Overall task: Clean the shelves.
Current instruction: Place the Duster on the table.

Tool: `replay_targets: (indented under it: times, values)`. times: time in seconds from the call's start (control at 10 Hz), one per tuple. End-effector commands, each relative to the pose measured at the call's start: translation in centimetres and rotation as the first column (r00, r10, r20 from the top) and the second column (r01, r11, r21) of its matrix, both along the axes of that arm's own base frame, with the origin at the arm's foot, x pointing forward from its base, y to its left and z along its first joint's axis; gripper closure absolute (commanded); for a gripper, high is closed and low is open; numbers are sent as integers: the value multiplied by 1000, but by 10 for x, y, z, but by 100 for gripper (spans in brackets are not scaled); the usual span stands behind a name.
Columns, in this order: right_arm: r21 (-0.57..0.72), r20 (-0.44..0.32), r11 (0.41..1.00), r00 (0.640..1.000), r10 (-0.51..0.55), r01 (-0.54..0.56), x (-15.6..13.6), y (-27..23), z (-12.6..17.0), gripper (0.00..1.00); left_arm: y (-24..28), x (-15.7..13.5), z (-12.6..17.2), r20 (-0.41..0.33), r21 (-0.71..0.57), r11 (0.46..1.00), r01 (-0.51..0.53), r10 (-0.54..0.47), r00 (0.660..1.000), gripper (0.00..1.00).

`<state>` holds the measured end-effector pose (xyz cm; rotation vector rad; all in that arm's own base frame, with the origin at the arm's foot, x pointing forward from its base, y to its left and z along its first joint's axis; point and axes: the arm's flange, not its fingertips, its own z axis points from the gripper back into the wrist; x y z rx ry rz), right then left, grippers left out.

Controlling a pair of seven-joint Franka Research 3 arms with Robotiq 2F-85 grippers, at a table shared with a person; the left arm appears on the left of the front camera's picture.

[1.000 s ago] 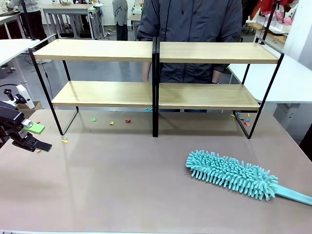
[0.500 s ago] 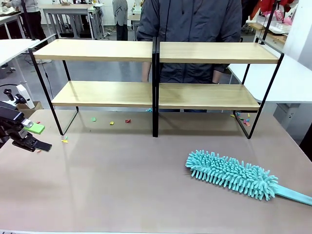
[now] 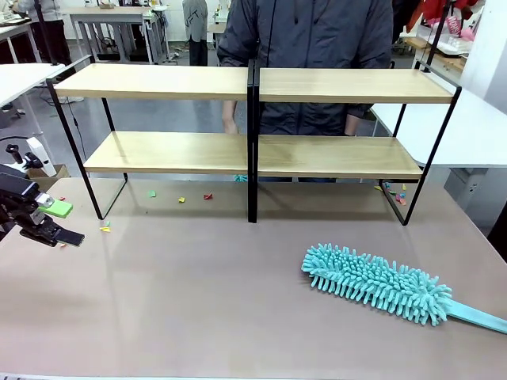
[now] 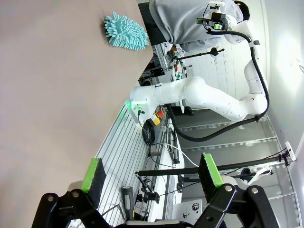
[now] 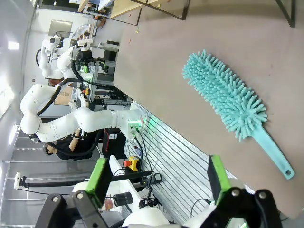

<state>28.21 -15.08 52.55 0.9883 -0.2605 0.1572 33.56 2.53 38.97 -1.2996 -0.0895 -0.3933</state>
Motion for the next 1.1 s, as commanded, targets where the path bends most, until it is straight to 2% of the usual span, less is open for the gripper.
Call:
replay_targets:
  times: [0.0, 1.0]
  values:
    - [-19, 9, 1000, 1000, 6, -6, -1, 0, -1, 0, -2, 0, 1, 6, -27, 1000, -6, 6, 1000, 0]
    - [-19, 9, 1000, 1000, 6, -6, -1, 0, -1, 0, -2, 0, 1, 6, -27, 1000, -6, 6, 1000, 0]
